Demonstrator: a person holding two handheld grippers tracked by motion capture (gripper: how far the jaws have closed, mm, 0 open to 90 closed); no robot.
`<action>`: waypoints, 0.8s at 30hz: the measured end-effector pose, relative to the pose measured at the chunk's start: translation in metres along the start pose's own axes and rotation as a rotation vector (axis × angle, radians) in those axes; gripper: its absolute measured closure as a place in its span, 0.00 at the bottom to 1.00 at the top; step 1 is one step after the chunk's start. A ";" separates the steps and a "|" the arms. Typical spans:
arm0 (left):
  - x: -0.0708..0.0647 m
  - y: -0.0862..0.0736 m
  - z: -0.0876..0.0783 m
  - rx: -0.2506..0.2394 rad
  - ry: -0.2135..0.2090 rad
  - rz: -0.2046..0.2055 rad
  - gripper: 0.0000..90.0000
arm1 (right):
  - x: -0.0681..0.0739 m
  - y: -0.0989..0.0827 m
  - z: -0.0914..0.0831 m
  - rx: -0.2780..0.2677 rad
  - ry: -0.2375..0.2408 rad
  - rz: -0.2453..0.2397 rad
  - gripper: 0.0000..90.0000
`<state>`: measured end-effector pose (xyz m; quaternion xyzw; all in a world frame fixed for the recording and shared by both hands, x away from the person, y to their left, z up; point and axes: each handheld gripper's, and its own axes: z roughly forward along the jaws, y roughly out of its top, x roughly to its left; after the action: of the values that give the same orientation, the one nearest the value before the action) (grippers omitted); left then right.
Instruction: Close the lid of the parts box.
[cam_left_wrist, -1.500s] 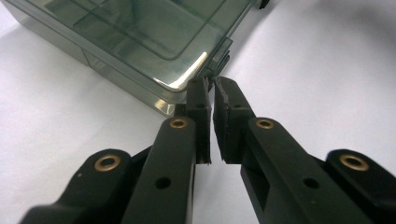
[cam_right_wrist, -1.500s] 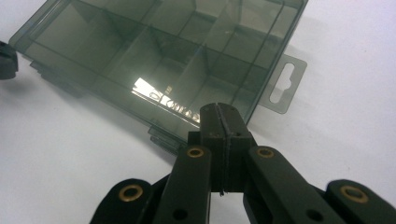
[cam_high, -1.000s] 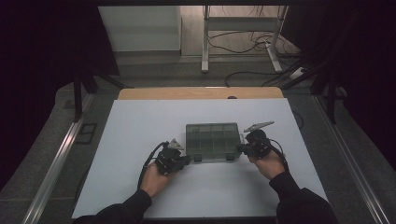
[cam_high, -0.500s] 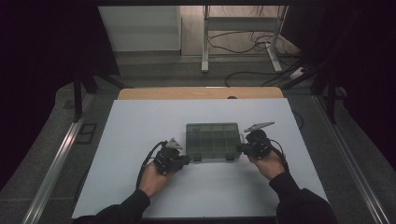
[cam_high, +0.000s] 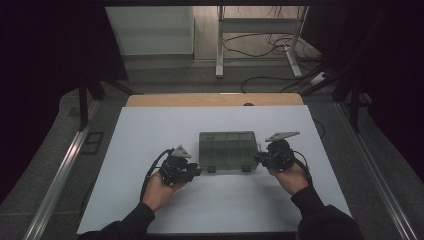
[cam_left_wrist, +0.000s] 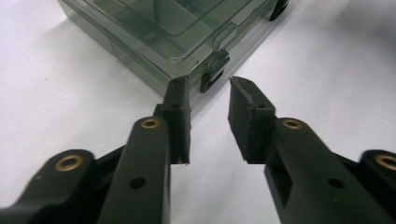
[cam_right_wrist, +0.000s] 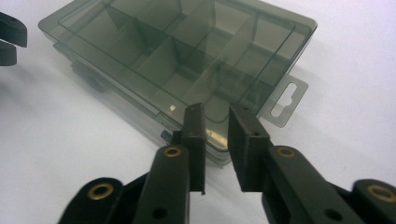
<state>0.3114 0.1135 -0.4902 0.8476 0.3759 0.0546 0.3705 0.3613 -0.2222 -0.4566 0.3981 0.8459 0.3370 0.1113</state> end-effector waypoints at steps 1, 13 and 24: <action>0.000 0.000 -0.002 -0.003 0.003 -0.001 0.74 | 0.000 0.000 -0.001 -0.006 -0.002 -0.002 0.83; -0.001 -0.004 -0.027 -0.030 0.044 0.012 0.52 | 0.012 -0.007 -0.023 -0.067 -0.011 -0.031 0.56; -0.006 -0.012 -0.045 -0.046 0.059 0.024 0.36 | 0.018 -0.020 -0.044 -0.105 -0.004 -0.040 0.39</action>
<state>0.2834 0.1416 -0.4647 0.8414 0.3752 0.0927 0.3777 0.3173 -0.2392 -0.4350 0.3753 0.8347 0.3777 0.1405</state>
